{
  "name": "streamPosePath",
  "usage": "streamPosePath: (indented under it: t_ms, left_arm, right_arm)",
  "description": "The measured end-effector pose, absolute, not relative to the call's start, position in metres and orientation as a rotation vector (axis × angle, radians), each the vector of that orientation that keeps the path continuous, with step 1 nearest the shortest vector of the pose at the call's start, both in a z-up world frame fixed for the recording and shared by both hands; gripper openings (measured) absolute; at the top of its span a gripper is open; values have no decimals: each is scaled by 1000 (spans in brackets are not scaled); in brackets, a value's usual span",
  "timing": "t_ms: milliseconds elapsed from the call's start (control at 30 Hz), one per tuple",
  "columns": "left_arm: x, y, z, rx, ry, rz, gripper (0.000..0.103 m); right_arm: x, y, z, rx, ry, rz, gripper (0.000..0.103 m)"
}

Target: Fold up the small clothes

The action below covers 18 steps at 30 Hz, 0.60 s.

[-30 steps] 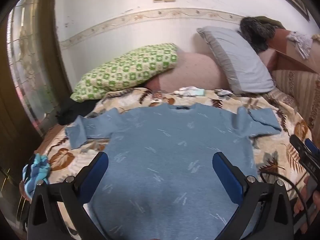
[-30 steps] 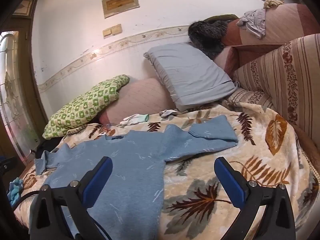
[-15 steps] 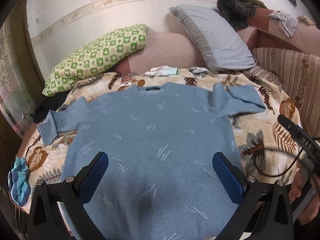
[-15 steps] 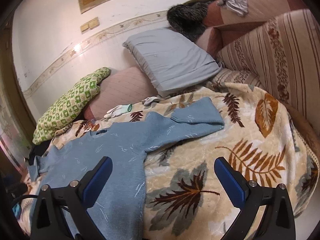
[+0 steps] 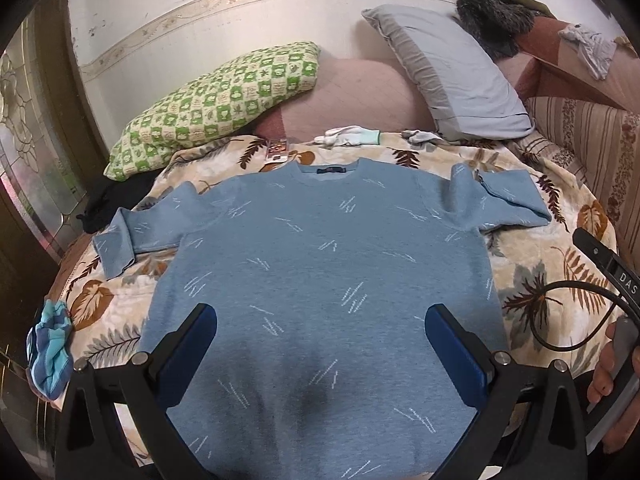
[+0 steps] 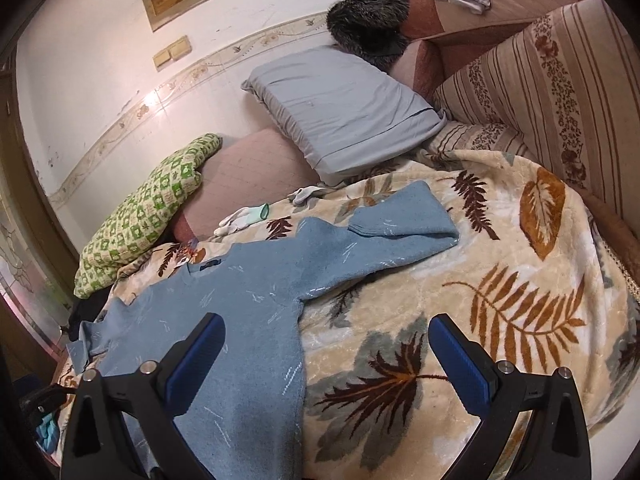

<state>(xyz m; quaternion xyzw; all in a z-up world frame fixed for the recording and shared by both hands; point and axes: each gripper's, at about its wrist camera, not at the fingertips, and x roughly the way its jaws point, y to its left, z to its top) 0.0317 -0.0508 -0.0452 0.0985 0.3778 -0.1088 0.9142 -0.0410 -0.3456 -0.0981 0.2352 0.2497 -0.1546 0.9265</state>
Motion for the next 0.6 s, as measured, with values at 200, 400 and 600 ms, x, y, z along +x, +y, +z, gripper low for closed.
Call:
streamPosePath:
  t_ms: [200, 400, 600]
  left_arm:
    - [25, -44, -40, 199, 767, -224, 103]
    - [22, -37, -37, 181, 754, -208, 103]
    - [31, -27, -37, 153, 723, -180, 103]
  right_arm:
    - [-44, -346, -99, 484, 511, -321, 103]
    - [-45, -342, -98, 460, 515, -314, 103]
    - [-46, -337, -98, 435, 518, -313, 103]
